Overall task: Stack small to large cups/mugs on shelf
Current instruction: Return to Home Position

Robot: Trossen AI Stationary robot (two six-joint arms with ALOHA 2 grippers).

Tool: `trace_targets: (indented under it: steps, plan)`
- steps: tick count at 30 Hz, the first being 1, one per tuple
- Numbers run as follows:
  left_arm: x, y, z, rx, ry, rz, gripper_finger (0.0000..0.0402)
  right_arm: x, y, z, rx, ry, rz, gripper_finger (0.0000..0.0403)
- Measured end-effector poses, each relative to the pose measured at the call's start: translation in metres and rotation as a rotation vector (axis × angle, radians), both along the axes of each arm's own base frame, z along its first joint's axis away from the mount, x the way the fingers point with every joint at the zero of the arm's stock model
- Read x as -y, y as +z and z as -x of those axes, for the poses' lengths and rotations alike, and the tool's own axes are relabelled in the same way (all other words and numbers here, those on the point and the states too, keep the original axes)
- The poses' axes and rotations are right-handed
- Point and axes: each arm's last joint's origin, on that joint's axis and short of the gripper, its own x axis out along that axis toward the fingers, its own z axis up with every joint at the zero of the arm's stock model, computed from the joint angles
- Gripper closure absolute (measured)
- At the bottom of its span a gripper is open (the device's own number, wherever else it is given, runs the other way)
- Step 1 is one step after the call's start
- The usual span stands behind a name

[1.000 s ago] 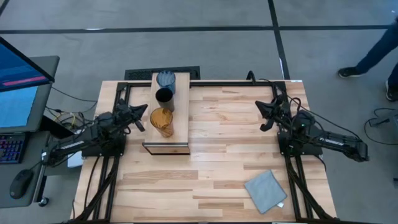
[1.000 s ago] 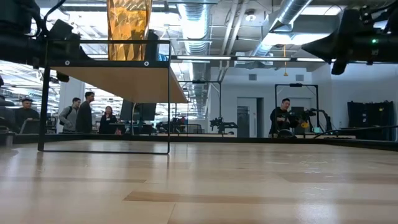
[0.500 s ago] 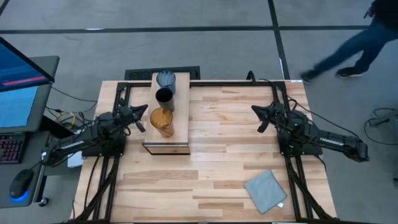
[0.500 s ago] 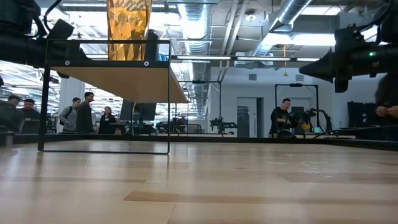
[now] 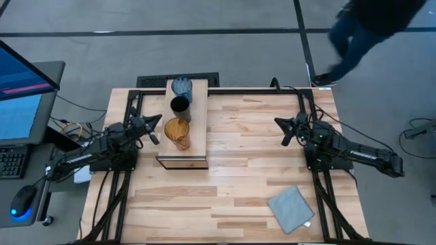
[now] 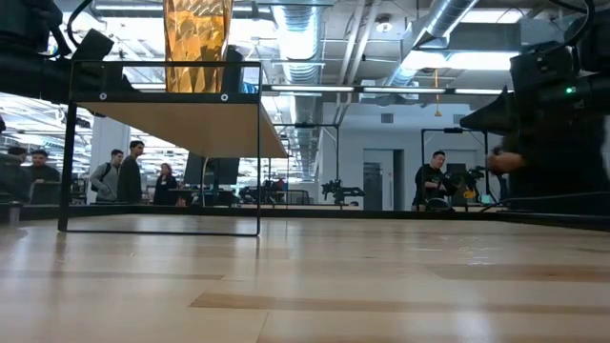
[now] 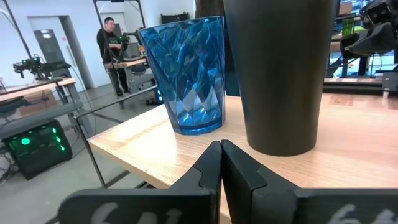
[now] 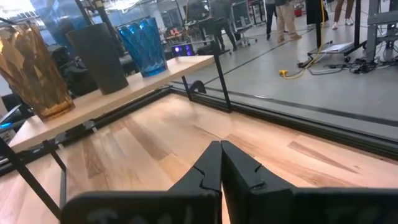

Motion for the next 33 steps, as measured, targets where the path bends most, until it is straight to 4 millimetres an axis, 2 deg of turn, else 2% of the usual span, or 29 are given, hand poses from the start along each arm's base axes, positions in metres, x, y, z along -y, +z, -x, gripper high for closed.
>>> trace_targets:
  steps: [33]
  plan:
    - [0.0, -0.0003, -0.0001, 0.014, 0.0, 0.018, 0.0401, 0.0, 0.0002, 0.0001, -0.003, 0.0, 0.001, 0.0377]
